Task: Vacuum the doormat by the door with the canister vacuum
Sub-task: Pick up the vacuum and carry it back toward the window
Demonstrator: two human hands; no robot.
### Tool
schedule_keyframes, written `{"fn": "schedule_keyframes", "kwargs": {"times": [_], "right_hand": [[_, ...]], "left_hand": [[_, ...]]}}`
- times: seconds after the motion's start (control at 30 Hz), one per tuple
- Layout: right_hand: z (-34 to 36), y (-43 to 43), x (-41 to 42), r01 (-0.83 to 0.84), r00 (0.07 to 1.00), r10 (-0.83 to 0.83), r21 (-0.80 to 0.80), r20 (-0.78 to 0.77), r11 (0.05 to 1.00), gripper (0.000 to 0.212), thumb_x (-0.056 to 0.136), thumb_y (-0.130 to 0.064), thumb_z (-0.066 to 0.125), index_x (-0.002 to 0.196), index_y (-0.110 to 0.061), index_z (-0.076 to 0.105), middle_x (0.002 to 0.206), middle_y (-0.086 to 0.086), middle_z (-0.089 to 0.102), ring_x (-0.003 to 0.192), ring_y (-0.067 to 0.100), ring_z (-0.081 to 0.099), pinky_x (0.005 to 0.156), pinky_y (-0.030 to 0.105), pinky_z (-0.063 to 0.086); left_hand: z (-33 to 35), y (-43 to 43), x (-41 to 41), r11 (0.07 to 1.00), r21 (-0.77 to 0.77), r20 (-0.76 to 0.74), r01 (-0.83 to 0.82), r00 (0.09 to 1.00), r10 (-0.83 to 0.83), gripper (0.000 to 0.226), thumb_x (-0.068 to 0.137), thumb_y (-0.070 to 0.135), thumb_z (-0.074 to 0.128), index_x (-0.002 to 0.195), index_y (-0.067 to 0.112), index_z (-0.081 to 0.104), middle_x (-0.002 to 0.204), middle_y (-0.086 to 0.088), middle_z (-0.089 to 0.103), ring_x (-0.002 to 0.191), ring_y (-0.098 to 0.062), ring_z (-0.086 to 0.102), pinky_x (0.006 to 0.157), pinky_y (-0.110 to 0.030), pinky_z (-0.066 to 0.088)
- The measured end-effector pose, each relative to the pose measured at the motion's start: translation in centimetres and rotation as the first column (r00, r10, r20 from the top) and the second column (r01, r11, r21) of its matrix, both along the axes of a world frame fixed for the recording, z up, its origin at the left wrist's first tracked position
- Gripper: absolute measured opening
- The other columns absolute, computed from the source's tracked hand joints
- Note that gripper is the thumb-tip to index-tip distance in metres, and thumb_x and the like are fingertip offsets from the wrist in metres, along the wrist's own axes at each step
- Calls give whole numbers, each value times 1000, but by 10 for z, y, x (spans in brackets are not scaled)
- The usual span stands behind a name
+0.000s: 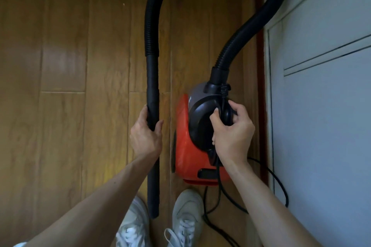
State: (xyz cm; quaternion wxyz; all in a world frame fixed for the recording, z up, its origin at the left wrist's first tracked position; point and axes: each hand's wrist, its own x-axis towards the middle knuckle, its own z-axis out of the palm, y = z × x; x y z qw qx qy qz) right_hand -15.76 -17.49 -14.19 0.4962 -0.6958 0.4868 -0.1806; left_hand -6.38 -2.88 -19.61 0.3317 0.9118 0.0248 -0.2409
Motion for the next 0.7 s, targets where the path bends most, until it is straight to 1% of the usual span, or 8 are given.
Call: {"fn": "schedule_keyframes", "kwargs": {"times": [0.07,0.17,0.3,0.4,0.47,0.57,0.63,0.7], "right_hand": [[-4,1,0,2,1000,-2,-33,4,999,29,89,-20,69,112,-31,57,80,1,72,64,24,68,63,47,60],[-6,0,0,2,1000,-2,-49,5,999,27,88,-19,69,112,-25,59,76,-1,71,60,24,68,58,47,59],[-5,-2,0,-17,1000,17,-47,3,999,23,90,-14,68,109,-22,57,64,3,66,44,22,59,44,36,51],[-3,-2,2,-51,999,51,-27,6,998,19,92,-12,66,105,-19,54,59,5,62,39,22,55,38,32,47],[-4,-4,1,-70,998,70,-30,-1,997,18,92,-13,65,104,-17,52,60,4,61,40,21,55,38,33,47],[-7,-5,2,-96,995,95,-49,-20,994,18,92,-19,64,102,-20,50,64,4,61,47,26,58,43,39,50],[-5,-5,1,-105,994,104,-36,-47,994,18,92,-21,63,102,-22,48,67,6,61,49,27,58,44,39,50],[2,-6,1,-118,991,118,5,-65,993,18,94,-21,62,104,-20,47,71,5,61,52,21,59,47,35,49]], "left_hand": [[-14,4,1,1000,0,-20,9,1000,-9,63,91,22,70,148,15,42,137,-11,59,124,-27,58,102,-38,49],[-34,6,4,1000,8,-20,30,999,-30,64,90,22,71,147,15,43,136,-11,60,122,-28,60,102,-42,51],[-63,5,12,1000,-1,-84,8,996,-8,64,90,23,71,147,18,42,137,-8,59,119,-27,61,97,-46,54],[-83,4,16,995,-15,-161,-103,982,100,63,88,21,73,145,23,45,135,-8,60,117,-26,62,95,-45,55],[-90,3,17,977,-52,-261,-208,947,188,64,88,17,73,145,24,45,138,-9,57,121,-27,59,97,-46,54],[-85,4,19,952,-109,-369,-286,901,228,67,88,14,73,147,26,42,143,-9,53,129,-27,53,102,-46,50],[-69,9,22,951,-126,-420,-282,884,206,70,88,17,73,148,27,39,146,-7,49,133,-26,49,105,-42,47],[-44,19,26,969,-115,-441,-218,885,147,70,88,19,73,149,27,38,149,-5,47,133,-26,48,106,-39,45]]}}
